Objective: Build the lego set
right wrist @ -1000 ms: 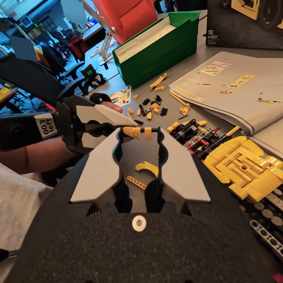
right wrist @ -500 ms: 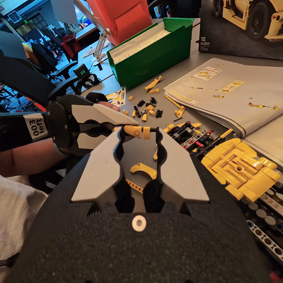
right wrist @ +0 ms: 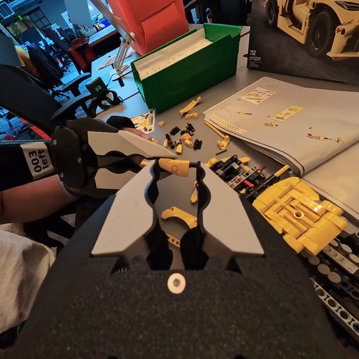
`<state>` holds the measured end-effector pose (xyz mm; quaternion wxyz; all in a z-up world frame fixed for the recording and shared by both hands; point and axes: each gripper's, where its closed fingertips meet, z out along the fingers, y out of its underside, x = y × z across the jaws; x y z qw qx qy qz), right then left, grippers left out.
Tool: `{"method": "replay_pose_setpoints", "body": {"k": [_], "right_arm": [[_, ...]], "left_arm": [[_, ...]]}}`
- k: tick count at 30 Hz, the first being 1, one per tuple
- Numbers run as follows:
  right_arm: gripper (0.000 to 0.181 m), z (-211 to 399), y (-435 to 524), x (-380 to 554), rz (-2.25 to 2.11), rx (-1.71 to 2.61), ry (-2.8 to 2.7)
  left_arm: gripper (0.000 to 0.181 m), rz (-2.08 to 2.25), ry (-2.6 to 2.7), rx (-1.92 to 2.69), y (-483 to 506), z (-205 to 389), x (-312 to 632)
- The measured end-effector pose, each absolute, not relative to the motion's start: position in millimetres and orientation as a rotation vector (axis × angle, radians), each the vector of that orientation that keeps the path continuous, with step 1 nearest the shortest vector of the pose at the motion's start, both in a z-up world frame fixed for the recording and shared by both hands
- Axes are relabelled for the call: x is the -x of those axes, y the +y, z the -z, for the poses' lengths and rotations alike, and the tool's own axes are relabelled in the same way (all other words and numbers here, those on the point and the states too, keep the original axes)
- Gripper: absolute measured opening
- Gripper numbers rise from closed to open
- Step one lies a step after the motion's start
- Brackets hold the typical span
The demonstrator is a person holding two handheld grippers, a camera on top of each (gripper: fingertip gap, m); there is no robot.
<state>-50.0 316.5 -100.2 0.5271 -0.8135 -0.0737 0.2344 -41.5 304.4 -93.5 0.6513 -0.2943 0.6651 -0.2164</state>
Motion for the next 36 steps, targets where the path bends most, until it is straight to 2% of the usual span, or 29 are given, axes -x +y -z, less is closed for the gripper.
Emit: {"method": "replay_pose_setpoints", "body": {"k": [10, 11, 13, 19, 22, 28, 31, 36], "right_arm": [[0.042, 105.7, 321.1, 45.9, -0.686, 1.951, -0.1], [0.05, 104.7, 320.3, 43.0, -0.689, 1.941, -0.106], [0.055, 92.2, 313.3, 40.5, -0.748, 1.875, -0.133], [0.053, 78.2, 295.6, 41.8, -1.013, 1.795, -0.159], [0.049, 78.5, 293.1, 42.6, -0.705, 1.749, -0.366], [0.044, 87.4, 294.2, 46.5, -0.187, 1.81, -0.65], [0.036, 91.6, 293.7, 53.4, -0.145, 1.805, -0.731], [0.024, 96.0, 286.2, 60.7, -0.326, 1.824, -0.752]], "left_arm": [[0.007, 0.587, 1.543, 0.73, 306.9, 99.7, 38.4], [0.008, 0.632, 1.537, 0.741, 304.6, 97.6, 38.6], [0.007, 0.704, 1.51, 0.796, 306.6, 93.0, 39.1], [0.007, 1.085, 1.438, 0.864, 299.5, 72.9, 48.1], [0.007, 1.292, 1.434, 0.918, 295.0, 68.1, 52.4], [0.007, 1.383, 1.506, 0.994, 293.8, 81.1, 52.4], [0.007, 1.416, 1.539, 1.006, 289.8, 85.0, 52.5], [0.007, 1.435, 1.59, 0.956, 279.6, 87.2, 55.7]]}}
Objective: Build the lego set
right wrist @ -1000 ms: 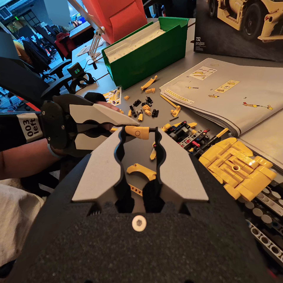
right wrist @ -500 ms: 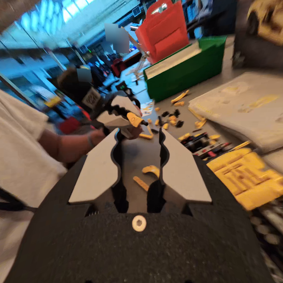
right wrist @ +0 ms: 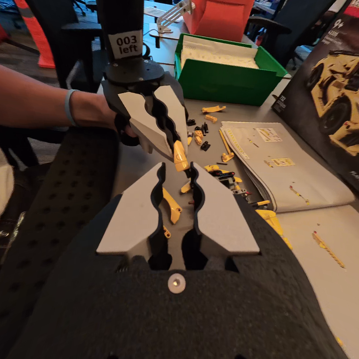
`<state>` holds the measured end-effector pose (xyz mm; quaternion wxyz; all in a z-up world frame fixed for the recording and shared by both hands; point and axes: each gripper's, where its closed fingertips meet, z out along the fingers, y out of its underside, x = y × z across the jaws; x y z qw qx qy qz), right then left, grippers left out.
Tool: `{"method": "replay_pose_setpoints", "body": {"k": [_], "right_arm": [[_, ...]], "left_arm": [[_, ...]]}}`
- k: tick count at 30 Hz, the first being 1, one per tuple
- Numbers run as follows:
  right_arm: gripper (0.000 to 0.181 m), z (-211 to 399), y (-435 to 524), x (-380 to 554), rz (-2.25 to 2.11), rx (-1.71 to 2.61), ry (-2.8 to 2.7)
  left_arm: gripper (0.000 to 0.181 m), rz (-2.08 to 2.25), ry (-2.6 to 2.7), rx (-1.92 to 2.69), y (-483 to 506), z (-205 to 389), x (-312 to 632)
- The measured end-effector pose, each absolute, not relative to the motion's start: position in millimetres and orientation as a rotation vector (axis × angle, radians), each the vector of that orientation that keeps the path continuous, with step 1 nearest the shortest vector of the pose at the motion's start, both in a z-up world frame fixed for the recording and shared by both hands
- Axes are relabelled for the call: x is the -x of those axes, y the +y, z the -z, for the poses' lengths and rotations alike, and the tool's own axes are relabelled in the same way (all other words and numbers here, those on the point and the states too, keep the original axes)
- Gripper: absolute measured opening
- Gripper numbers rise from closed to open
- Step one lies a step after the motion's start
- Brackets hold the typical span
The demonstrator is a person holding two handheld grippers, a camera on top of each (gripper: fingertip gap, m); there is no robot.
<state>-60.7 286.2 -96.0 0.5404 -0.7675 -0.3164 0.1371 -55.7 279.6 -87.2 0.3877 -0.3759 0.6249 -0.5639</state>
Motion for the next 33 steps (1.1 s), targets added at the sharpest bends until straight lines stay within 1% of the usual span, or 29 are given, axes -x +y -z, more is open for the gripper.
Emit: {"method": "replay_pose_setpoints", "body": {"k": [2, 11, 13, 16, 20, 22, 26, 29, 31, 33], "right_arm": [[0.015, 97.2, 284.7, 58.0, -0.342, 1.83, -0.756], [0.014, 113.9, 280.4, 52.6, -0.411, 1.904, -0.752], [0.014, 121.1, 279.1, 41.6, -0.369, 1.952, -0.739], [0.014, 146.9, 262.2, 26.3, -0.374, 2.09, -0.775], [0.014, 185.0, 226.5, 36.6, -0.56, 2.24, -0.874], [0.014, 199.0, 220.0, 38.0, -0.524, 2.278, -0.931], [0.014, 212.4, 220.6, 40.0, -0.461, 2.306, -0.983], [0.014, 205.9, 232.7, 36.0, -0.424, 2.257, -0.93], [0.014, 184.8, 251.5, 32.0, -0.425, 2.154, -0.78], [0.014, 156.1, 270.6, 26.5, -0.537, 2.05, -0.536]], "left_arm": [[0.008, 1.433, 1.612, 0.938, 275.8, 88.7, 56.3], [0.009, 1.396, 1.677, 0.983, 274.6, 104.3, 52.6], [0.016, 1.397, 1.682, 1.009, 278.3, 107.6, 52.4], [0.02, 1.405, 1.658, 1.066, 290.4, 109.8, 52.5], [0.02, 1.34, 1.57, 1.198, 320.7, 116.5, 47.9], [0.024, 1.325, 1.568, 1.261, 329.3, 123.9, 46.1], [0.023, 1.285, 1.542, 1.306, 337.5, 128.9, 43.1], [0.024, 1.301, 1.556, 1.334, 335.6, 133.4, 41.8], [0.024, 1.333, 1.556, 1.343, 332.8, 132.9, 41.3], [0.023, 1.391, 1.551, 1.335, 327.2, 128.8, 40.7]]}}
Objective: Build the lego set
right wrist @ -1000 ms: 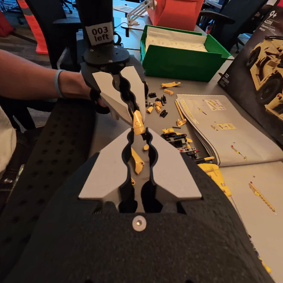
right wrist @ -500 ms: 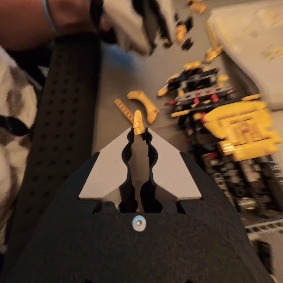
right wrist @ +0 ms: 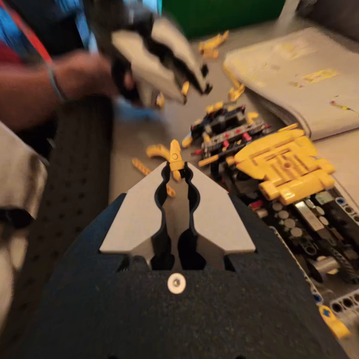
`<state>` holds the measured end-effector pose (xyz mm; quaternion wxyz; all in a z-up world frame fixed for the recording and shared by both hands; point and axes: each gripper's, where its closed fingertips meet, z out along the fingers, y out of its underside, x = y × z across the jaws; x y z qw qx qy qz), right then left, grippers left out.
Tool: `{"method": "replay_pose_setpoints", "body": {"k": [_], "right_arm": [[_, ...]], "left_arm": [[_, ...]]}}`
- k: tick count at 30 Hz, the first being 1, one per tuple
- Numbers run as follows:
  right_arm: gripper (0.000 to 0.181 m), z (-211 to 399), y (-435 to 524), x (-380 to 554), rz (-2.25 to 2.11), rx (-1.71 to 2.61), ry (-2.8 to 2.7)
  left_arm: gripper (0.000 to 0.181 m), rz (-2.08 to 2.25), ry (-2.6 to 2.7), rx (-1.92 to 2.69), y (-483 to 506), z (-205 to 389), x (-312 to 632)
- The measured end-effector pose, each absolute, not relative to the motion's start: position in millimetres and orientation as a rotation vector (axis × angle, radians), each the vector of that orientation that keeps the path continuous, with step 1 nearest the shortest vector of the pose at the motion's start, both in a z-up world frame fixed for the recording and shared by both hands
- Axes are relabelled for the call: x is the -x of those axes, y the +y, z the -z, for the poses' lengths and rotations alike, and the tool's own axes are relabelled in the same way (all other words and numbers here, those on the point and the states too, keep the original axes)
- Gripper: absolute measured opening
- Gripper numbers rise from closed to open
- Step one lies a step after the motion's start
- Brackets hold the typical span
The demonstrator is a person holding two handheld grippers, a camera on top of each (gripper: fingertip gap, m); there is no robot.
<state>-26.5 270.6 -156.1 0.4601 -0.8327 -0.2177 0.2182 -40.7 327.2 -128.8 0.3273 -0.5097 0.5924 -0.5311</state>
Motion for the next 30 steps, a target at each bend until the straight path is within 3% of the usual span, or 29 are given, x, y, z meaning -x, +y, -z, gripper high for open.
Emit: {"method": "replay_pose_setpoints", "body": {"k": [10, 16, 30], "right_arm": [[0.013, 89.0, 311.7, 30.2, -1.183, 1.605, 0.089], [0.013, 93.2, 316.3, 42.1, -1.038, 1.644, 0.003], [0.013, 81.2, 319.5, 50.1, -1.154, 1.528, 0.087]], "left_arm": [[0.023, 1.725, 1.326, 1.359, 324.7, 94.2, 41.2], [0.023, 1.83, 1.229, 1.381, 328.2, 85.2, 42.8], [0.012, 1.871, 1.222, 1.355, 316.8, 78.8, 40.4]]}}
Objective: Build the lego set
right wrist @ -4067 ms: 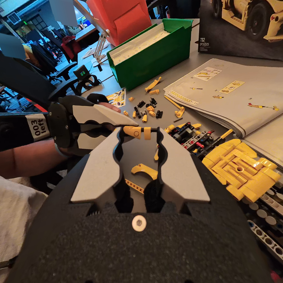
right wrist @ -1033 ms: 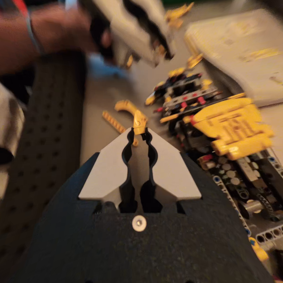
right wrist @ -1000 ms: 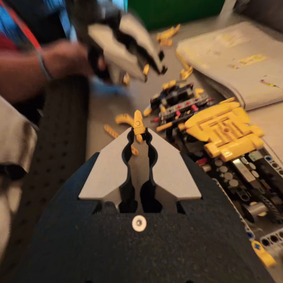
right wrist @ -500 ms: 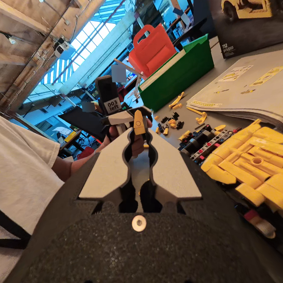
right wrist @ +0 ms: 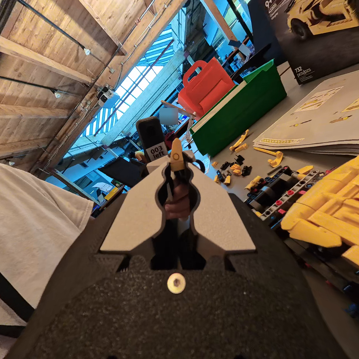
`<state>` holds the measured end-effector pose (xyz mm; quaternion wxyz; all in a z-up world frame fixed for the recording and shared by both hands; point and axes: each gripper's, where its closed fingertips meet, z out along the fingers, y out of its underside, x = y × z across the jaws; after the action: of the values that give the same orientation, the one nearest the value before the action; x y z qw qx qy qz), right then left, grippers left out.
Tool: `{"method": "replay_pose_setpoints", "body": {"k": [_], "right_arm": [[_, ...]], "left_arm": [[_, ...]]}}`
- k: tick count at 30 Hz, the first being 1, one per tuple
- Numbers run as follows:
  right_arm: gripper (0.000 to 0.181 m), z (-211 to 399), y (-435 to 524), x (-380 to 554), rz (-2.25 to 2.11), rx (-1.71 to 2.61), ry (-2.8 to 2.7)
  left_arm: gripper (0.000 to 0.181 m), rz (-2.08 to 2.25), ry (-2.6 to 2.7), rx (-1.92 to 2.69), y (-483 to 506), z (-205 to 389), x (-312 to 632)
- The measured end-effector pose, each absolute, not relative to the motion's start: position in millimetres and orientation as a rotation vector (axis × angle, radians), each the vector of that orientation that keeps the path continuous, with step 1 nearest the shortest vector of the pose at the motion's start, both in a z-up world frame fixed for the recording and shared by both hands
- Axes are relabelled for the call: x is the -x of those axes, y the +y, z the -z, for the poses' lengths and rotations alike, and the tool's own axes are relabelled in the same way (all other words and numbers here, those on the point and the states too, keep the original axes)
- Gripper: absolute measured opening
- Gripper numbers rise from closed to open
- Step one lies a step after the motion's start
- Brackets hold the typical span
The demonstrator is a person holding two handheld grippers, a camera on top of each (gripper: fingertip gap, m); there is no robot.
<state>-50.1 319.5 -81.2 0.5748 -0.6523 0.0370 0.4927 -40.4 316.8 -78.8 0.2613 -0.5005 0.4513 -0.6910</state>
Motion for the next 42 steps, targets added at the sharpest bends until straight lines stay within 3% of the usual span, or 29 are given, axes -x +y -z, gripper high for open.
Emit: {"method": "replay_pose_setpoints", "body": {"k": [4, 8, 17, 24, 36, 42], "right_arm": [[0.013, 85.3, 319.8, 56.5, -1.154, 1.557, 0.065], [0.005, 88.8, 319.2, 61.2, -1.101, 1.595, 0.027], [0.005, 94.6, 317.5, 54.9, -1.019, 1.65, 0.0], [0.004, 102.9, 310.6, 69.8, -1.038, 1.72, -0.083], [0.006, 100.6, 303.6, 70.0, -0.78, 1.734, -0.276], [0.014, 74.9, 300.4, 50.1, -0.941, 1.575, -0.133]], "left_arm": [[0.004, 1.868, 1.213, 1.336, 316.3, 76.3, 41.2], [0.005, 1.895, 1.216, 1.319, 313.2, 73.4, 42.3], [0.012, 1.896, 1.249, 1.284, 310.3, 71.3, 45.1], [0.016, 1.55, 1.408, 1.149, 303.2, 82.1, 44.0], [0.007, 1.906, 1.463, 1.23, 291.9, 82.8, 55.1], [0.007, 1.838, 1.352, 1.184, 304.0, 69.9, 54.7]]}}
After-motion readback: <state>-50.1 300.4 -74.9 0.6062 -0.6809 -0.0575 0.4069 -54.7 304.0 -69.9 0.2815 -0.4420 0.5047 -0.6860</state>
